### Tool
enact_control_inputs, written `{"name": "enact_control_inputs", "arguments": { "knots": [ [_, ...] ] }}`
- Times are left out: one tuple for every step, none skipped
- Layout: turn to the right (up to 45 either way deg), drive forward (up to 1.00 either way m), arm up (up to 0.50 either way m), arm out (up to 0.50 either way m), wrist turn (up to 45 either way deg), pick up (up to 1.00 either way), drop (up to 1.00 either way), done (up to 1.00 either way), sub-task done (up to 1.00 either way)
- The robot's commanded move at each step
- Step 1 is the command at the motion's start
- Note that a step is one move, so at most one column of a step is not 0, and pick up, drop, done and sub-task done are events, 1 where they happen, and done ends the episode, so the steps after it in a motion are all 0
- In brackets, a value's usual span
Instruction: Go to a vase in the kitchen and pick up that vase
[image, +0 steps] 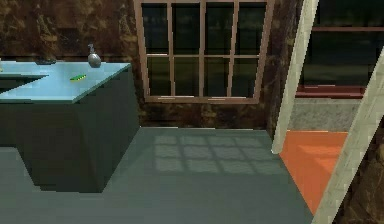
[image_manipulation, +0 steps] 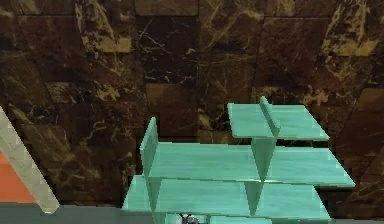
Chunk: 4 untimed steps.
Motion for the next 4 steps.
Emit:
{"name": "enact_control_inputs", "arguments": {
  "knots": [
    [0.0,0.00,0.00,0.00,3.0,0.00,0.00,0.00,0.00],
    [0.0,0.00,-0.30,0.00,0.0,0.00,0.00,0.00,0.00],
    [0.0,0.00,0.00,0.00,0.0,1.00,0.00,0.00,0.00],
    [0.0,0.00,0.10,0.00,0.0,0.00,0.00,0.00,0.00]
  ]
}}
